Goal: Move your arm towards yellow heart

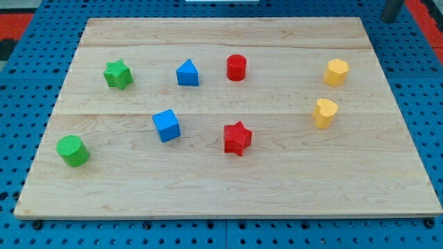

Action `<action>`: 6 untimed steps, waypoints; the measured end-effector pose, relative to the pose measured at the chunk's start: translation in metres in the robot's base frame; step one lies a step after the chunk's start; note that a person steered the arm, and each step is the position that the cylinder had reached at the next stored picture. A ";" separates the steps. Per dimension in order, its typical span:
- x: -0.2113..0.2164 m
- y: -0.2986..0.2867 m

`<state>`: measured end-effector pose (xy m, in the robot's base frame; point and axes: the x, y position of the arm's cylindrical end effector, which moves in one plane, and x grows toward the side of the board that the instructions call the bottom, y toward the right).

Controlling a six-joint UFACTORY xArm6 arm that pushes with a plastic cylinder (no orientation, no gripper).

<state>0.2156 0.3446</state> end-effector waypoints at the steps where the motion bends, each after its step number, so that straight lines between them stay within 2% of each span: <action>1: 0.047 -0.031; 2: 0.061 -0.046; 5: 0.251 -0.053; 6: 0.294 -0.098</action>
